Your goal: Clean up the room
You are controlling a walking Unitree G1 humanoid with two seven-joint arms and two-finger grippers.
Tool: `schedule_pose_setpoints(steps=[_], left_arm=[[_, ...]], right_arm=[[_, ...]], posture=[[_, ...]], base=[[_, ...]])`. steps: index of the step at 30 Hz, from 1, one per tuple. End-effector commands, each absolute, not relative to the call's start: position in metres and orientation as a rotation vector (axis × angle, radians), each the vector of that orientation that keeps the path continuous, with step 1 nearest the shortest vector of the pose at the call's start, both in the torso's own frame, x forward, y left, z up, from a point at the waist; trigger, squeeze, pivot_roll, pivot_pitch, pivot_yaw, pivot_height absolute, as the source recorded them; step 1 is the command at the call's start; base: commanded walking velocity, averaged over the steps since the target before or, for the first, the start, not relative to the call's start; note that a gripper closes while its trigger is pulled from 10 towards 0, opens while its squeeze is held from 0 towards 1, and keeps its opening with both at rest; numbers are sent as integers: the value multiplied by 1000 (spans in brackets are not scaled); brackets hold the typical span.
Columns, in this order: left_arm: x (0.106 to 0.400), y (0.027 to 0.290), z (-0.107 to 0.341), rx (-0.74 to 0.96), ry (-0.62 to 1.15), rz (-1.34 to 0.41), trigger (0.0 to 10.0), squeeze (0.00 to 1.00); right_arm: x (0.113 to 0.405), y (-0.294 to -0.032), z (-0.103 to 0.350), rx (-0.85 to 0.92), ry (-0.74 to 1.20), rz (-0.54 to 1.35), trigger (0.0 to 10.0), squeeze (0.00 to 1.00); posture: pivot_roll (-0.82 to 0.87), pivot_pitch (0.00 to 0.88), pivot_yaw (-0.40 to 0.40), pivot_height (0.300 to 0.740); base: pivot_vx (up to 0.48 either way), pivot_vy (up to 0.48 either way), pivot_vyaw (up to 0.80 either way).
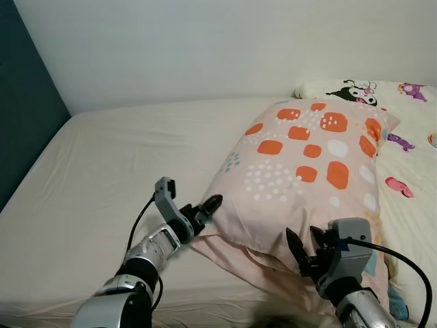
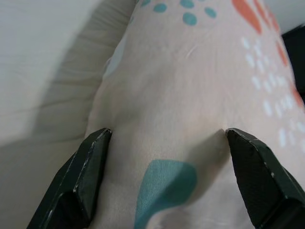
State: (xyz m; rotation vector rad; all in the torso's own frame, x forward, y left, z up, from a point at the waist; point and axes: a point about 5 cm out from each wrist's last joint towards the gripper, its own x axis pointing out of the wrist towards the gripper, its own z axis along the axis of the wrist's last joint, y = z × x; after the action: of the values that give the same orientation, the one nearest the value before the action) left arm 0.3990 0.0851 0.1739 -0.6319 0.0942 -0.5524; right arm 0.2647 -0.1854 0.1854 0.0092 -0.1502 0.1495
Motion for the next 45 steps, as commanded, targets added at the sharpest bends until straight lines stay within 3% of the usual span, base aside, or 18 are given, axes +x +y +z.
schedule_pose_setpoints(steps=[1,2,3,4,5,7,13,14,25,26,27,33,34,45], left_arm=[[392,80,152,-587,159,-538,10000,808],[392,80,152,-587,159,-538,10000,808],[391,77,152,-592,160,-542,10000,667],[391,74,152,-621,162,-546,10000,400],[391,74,152,-621,162,-546,10000,400],[390,66,155,-693,170,-579,10000,0],[386,47,161,-840,191,-672,10000,0],[384,41,162,-858,197,-703,10000,1000],[374,9,160,-792,207,-753,10000,1000],[373,6,161,-770,197,-768,10000,612],[372,2,164,-754,183,-786,10000,0],[369,-6,169,-721,148,-840,10000,0],[369,-7,169,-715,150,-835,0,0],[373,7,162,-659,155,-764,0,0]], right_arm=[[262,-181,182,6,-133,161,10000,0],[262,-181,182,6,-133,161,10000,0],[261,-180,182,8,-134,162,10000,0],[261,-180,182,10,-133,162,10000,0],[261,-180,182,10,-133,162,10000,0],[260,-181,182,14,-130,157,10000,0],[260,-182,179,23,-120,148,10000,0],[260,-182,178,24,-117,148,10000,0],[261,-180,177,27,-112,149,10000,0],[261,-180,177,26,-111,149,10000,0],[261,-180,176,25,-111,149,10000,0],[261,-180,176,21,-107,148,10000,0],[262,-180,175,18,-105,149,10000,0],[265,-179,173,8,-99,152,10000,0]], posture=[[-107,412,68,576],[-107,412,68,576],[-107,412,68,576],[-108,412,70,576],[-108,412,70,576],[-104,410,74,576],[-102,409,74,576],[-99,408,73,576],[-96,406,78,576],[-96,406,78,576],[-95,402,78,576],[-94,398,78,576],[-92,397,78,576],[-94,383,77,576]], base=[[0,0,0],[0,0,0],[0,0,0],[0,0,0],[0,0,0],[0,0,0],[0,0,0],[0,0,0],[0,0,0],[0,0,0],[0,0,0],[0,0,0],[0,0,0],[0,0,0]])
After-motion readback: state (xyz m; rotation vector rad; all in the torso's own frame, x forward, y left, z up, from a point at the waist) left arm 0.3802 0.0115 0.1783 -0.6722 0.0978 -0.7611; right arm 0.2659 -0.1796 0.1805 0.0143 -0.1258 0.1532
